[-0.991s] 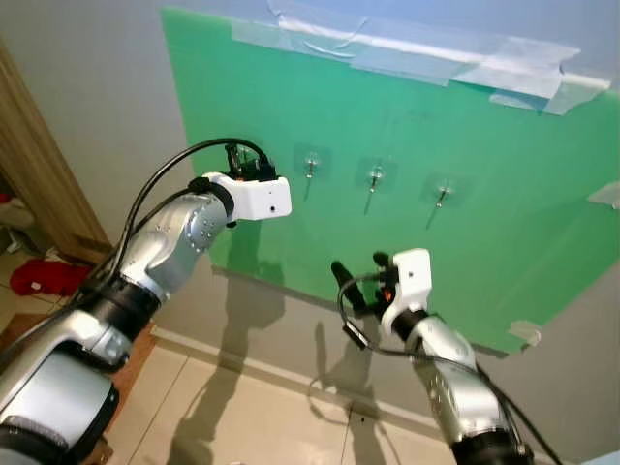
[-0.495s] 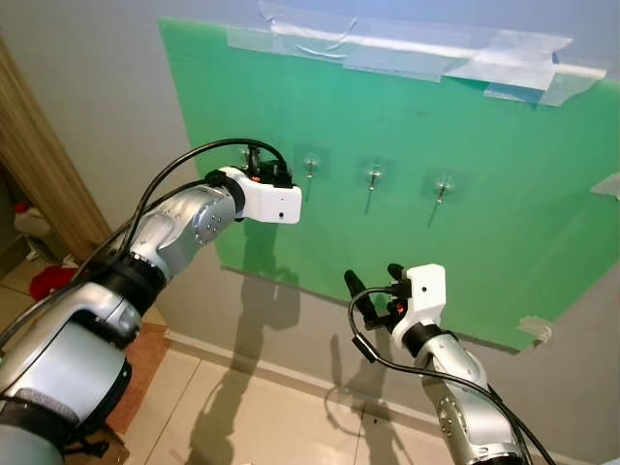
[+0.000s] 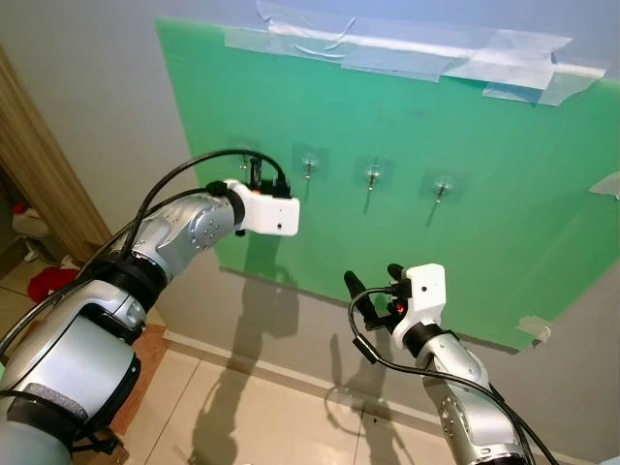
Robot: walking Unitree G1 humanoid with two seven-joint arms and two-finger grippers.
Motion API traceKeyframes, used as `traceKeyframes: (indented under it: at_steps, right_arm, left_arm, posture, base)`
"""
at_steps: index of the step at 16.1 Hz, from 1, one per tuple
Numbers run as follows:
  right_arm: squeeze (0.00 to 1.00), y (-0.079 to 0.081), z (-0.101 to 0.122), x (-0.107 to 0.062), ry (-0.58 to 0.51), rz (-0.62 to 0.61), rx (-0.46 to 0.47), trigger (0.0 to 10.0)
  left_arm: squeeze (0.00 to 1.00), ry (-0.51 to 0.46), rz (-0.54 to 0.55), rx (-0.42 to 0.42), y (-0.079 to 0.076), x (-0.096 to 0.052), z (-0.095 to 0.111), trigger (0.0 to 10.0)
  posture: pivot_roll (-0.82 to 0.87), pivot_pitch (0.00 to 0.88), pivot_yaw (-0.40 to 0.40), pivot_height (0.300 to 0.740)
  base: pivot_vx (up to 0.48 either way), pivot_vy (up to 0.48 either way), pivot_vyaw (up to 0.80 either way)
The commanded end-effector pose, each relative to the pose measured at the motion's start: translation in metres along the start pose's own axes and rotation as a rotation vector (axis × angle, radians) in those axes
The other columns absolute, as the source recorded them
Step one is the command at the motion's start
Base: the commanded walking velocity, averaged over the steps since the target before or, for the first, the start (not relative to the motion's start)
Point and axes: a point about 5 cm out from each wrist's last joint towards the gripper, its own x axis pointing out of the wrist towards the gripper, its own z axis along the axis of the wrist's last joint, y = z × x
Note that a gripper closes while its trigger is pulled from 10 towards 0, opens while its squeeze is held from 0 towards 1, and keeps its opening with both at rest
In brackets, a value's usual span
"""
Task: Hang keys on a hook
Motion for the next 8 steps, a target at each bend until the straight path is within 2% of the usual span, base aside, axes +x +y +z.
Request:
traceKeyframes:
  at_steps: [1,5,8]
  right_arm:
    - [0.00,0.002,0.003,-0.001,0.000,0.011,-0.011,10.0]
    - [0.00,0.002,0.002,-0.002,0.012,0.022,-0.017,10.0]
    - [0.00,0.002,0.002,-0.003,0.016,0.021,-0.018,10.0]
  left_arm:
    - [0.00,-0.005,-0.016,0.016,0.000,0.000,0.000,0.0]
    - [0.00,-0.013,-0.073,0.006,-0.013,0.002,0.001,0.0]
    - [0.00,-0.001,0.018,-0.023,-0.002,0.002,0.000,0.0]
  posture:
    - [-0.07,0.000,0.012,0.740]
    - [-0.07,0.000,0.005,0.740]
    - [-0.08,0.000,0.011,0.740]
  base:
    - [0.000,0.000,0.00]
    - [0.000,0.000,0.00]
    - [0.000,0.000,0.00]
